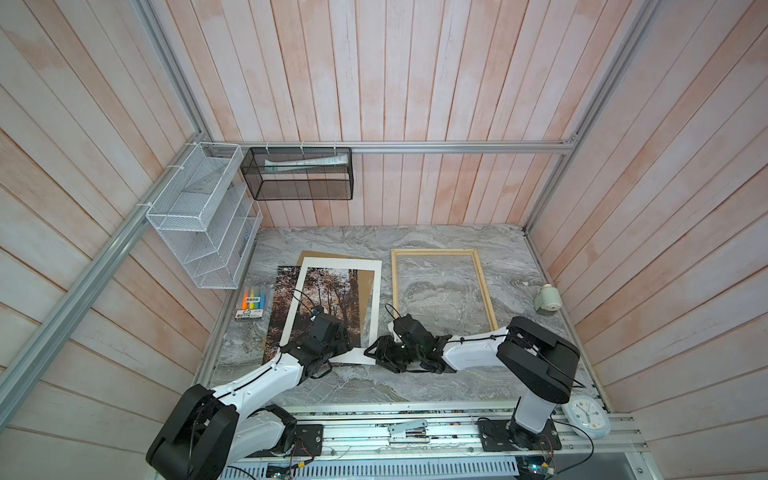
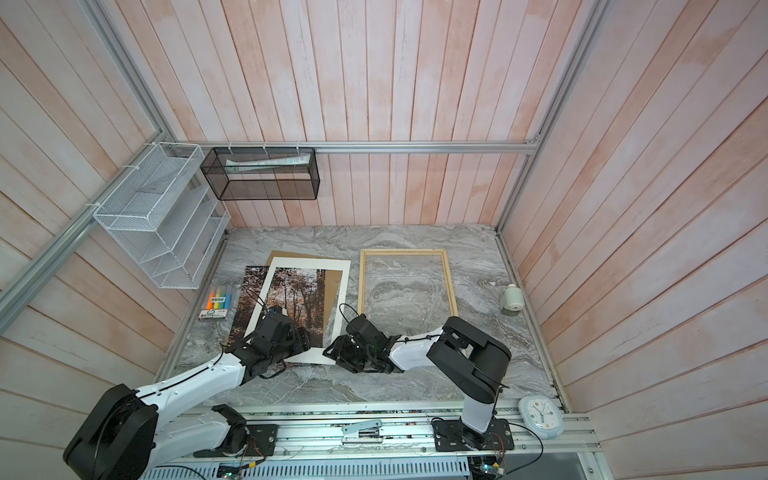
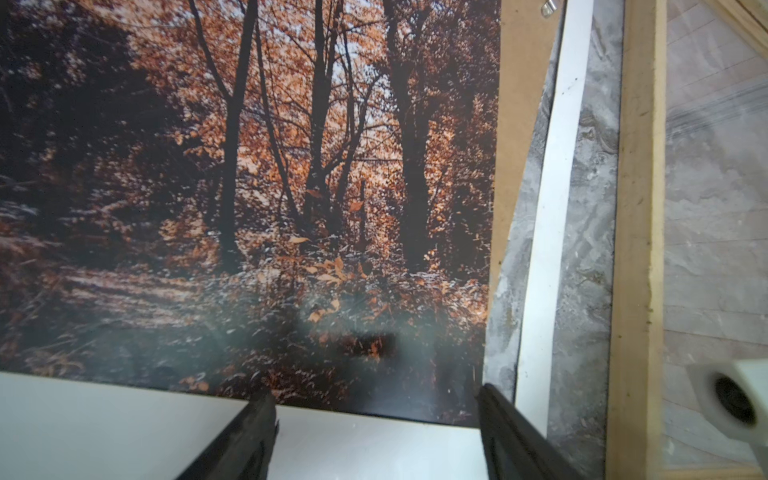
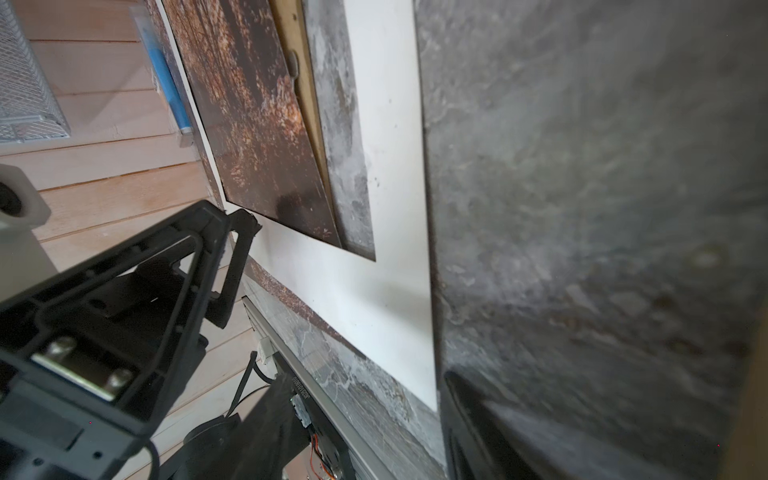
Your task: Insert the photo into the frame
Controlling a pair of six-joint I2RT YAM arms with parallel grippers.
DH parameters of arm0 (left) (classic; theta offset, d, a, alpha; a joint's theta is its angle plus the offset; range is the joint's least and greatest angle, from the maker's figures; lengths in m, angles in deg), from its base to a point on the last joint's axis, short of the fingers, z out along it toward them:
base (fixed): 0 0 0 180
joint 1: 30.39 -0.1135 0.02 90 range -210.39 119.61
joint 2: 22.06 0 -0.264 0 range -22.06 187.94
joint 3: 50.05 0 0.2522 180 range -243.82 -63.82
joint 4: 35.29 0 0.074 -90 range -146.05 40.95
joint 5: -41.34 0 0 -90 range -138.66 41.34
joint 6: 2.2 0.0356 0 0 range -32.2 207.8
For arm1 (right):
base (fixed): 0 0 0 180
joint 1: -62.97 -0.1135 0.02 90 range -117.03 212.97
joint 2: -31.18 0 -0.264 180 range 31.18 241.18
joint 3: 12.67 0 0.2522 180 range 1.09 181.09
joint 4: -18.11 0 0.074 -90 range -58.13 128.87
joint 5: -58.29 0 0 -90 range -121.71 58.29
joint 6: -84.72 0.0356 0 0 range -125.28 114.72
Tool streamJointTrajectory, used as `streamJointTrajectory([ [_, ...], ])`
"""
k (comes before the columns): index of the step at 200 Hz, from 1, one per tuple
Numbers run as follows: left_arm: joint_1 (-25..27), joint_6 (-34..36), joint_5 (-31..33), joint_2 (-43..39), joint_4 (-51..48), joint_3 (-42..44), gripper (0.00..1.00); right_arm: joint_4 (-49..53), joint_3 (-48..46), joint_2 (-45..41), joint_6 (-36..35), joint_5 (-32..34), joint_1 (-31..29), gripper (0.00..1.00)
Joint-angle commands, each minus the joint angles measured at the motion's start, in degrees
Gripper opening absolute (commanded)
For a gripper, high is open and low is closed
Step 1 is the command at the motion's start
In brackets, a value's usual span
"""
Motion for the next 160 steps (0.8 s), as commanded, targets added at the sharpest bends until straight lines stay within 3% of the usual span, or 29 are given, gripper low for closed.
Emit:
streamJointTrajectory([
  [1,0.2,0.5,-0.7,1.6,-0.2,-0.2,0.78,0.2,-0.8,2.4,1.8,1.9,-0.4,0.59],
  [160,0.2,0.9,-2.6,3.0,0.6,-0.5,0.74,-8.6,0.5,0.9,-6.2,0.6,0.8,0.51],
])
